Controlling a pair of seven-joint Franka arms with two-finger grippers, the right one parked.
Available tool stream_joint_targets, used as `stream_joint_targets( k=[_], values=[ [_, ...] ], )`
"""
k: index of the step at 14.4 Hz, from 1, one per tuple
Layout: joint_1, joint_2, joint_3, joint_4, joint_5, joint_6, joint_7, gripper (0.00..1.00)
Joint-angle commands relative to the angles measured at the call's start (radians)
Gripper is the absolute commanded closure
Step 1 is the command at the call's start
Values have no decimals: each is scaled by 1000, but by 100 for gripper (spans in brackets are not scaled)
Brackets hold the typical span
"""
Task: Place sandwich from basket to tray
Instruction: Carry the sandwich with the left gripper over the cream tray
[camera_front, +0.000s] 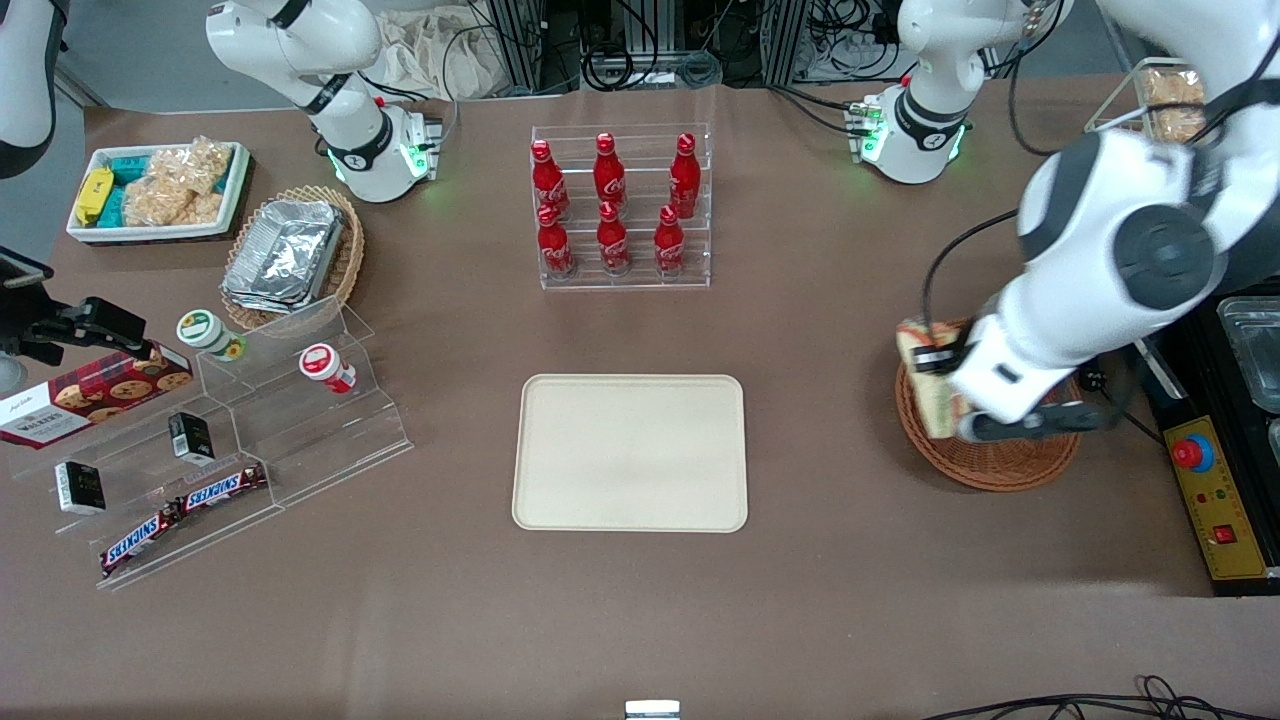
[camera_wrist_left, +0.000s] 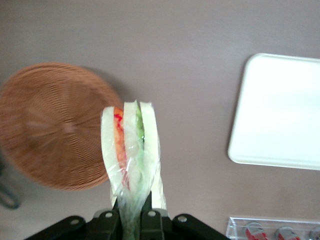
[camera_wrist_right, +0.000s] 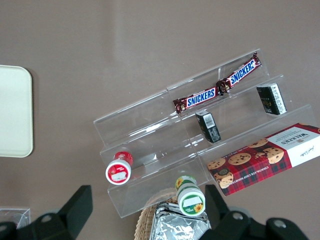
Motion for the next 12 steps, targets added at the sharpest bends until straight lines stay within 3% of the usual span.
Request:
stream_joint_targets(
  k=[1, 6, 12],
  values=[
    [-89, 104, -12, 57, 31, 106, -7, 100],
    [-219, 256, -10, 91, 213, 247, -205, 100],
    [-298, 396, -5, 180, 239, 301, -224, 100]
  ],
)
